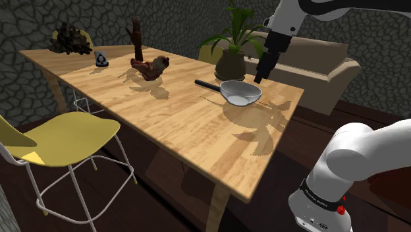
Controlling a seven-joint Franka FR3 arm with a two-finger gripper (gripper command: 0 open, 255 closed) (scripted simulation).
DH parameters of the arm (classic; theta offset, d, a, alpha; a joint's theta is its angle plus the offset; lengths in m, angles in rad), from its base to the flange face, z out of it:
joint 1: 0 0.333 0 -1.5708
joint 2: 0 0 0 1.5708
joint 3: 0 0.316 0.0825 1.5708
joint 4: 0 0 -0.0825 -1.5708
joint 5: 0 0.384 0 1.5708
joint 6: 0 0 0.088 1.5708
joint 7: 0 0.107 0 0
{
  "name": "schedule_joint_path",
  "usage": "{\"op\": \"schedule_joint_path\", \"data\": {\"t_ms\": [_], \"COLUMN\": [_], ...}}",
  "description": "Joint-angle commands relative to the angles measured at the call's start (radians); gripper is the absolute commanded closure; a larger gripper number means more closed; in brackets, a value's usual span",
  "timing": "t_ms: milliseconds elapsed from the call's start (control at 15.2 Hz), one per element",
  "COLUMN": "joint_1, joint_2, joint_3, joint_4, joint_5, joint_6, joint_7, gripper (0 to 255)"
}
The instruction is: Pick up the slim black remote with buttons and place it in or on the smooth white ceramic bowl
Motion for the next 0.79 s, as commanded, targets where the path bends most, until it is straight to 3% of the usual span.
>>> {"op": "schedule_joint_path", "data": {"t_ms": [0, 726], "joint_1": [0.000, -0.028], "joint_2": [0.000, 0.364], "joint_3": [0.000, -0.024], "joint_4": [0.000, 0.121], "joint_5": [0.000, -0.037], "joint_6": [0.000, 0.288], "joint_7": [0.000, -0.053], "gripper": [0, 0]}}
